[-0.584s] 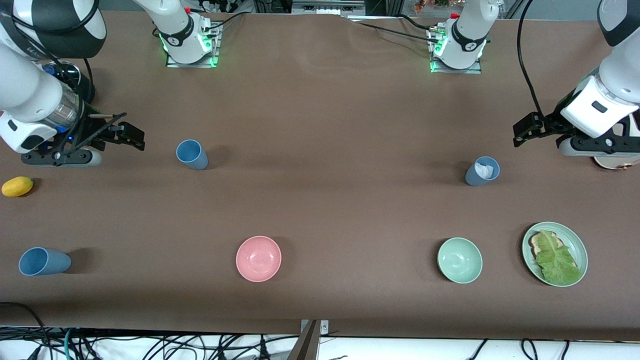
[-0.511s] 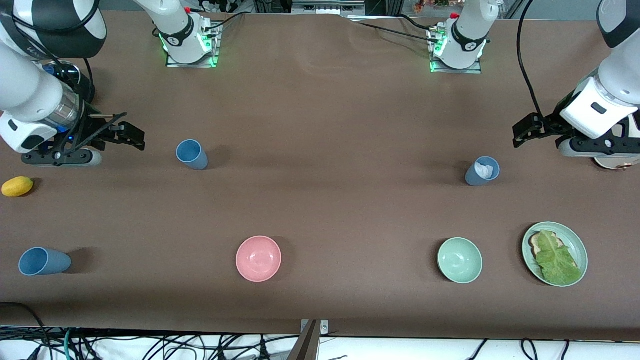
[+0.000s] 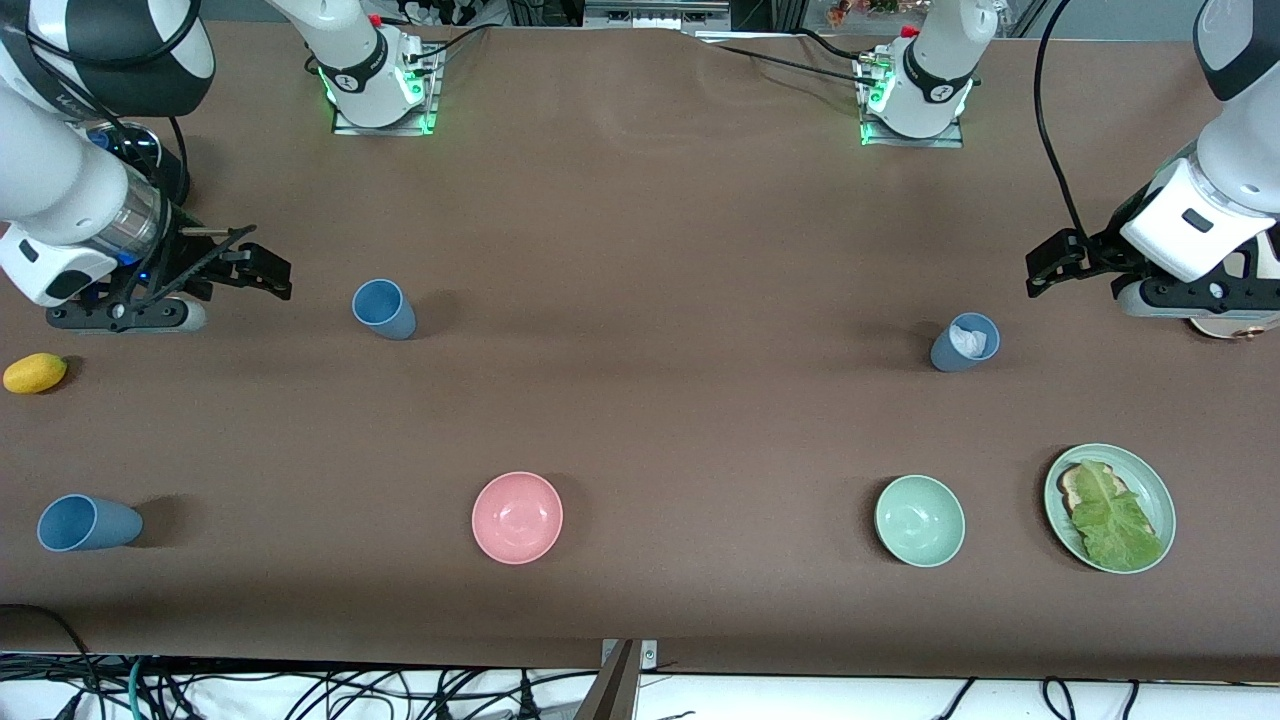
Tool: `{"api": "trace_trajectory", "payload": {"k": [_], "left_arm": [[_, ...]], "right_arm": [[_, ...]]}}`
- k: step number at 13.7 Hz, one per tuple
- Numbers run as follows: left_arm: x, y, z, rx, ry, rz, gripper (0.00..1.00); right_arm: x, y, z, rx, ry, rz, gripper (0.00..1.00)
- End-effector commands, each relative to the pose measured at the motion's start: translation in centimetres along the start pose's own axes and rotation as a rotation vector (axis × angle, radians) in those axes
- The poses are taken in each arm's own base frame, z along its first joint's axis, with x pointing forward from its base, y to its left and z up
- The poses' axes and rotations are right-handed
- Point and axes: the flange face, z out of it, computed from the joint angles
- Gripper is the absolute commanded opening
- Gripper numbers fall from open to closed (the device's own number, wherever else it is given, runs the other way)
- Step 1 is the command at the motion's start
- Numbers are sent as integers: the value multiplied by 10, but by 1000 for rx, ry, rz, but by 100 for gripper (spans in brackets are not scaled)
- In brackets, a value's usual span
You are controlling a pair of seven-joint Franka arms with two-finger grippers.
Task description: Stack blue cups with both arms
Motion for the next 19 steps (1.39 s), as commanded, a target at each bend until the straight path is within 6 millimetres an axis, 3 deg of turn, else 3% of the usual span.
{"api": "trace_trajectory", "payload": {"k": [1,19], "left_arm": [[2,1,-6,-14,1,-2,100],[-3,5,-7,-14,-23,-44,100]], "right_arm": [[-2,-1,-4,4,-19,4,100],[-3,-1,-1,1,-25,-1,100]]}}
